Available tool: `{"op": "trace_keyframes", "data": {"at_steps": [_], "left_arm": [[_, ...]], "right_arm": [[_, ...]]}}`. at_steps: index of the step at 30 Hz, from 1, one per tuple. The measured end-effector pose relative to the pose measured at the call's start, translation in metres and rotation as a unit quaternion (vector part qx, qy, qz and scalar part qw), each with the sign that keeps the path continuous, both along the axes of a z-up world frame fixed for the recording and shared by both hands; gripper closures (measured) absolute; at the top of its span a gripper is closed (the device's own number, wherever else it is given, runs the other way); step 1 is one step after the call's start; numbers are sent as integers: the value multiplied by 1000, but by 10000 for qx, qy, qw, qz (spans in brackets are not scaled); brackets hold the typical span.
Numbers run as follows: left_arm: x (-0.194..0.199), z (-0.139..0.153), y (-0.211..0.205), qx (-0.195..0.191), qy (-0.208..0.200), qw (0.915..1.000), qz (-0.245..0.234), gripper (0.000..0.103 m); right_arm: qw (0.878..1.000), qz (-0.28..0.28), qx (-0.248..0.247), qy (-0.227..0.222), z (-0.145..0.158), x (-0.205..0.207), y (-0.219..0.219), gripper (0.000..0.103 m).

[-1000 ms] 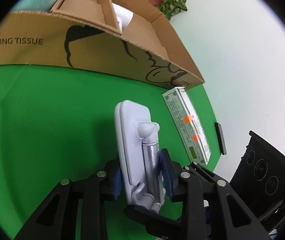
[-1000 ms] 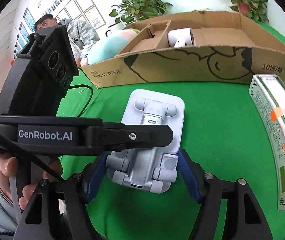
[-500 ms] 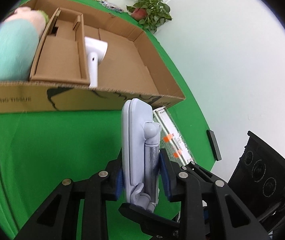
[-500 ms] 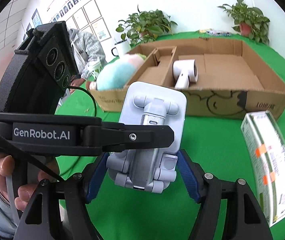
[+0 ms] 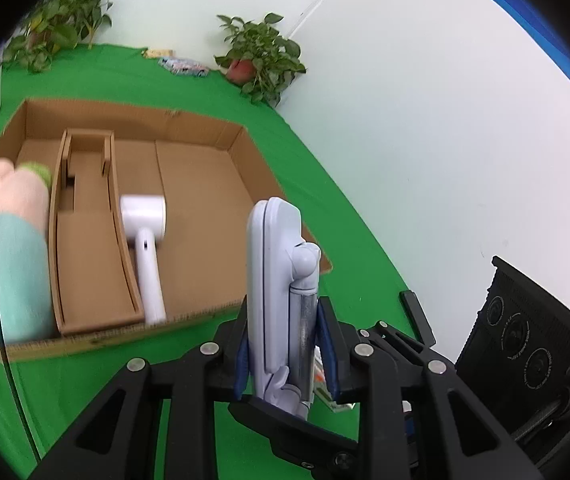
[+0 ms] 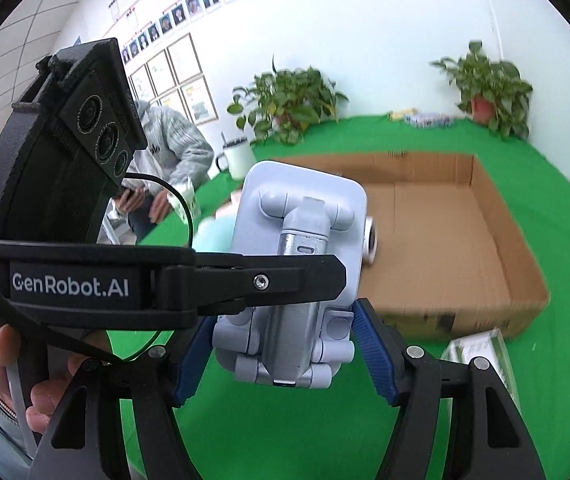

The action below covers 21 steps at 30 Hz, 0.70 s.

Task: Organize objects
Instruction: 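Lift the phone stand and carry it over the box with the right gripper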

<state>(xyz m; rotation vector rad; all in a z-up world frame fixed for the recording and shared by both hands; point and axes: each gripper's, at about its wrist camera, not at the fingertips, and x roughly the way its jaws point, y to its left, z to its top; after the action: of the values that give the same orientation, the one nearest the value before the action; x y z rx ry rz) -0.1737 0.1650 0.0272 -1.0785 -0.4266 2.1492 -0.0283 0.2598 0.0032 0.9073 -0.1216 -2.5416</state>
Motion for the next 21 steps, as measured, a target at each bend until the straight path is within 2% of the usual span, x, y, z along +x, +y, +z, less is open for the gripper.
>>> {"op": "trace_keyframes", "data": {"at_steps": [7,12,16,21], "left_arm": [[-35,30,9,-144,39,9999,-16,76],[-68,33,15,-187,-112,9998,-26,76],[-89,21,18,-240,-406,9989,5,76],[-114,-13,26,-329,-908,9953,19,76]], "right_arm": [[9999,-7,-124,-3,29,-40,11,38],[9996,-7,-158,-229,39,-79,21,38],[9980,64,-228,-580,32,-110,30,38],[9930,105,-340,-1125,0,-142,40,38]]}}
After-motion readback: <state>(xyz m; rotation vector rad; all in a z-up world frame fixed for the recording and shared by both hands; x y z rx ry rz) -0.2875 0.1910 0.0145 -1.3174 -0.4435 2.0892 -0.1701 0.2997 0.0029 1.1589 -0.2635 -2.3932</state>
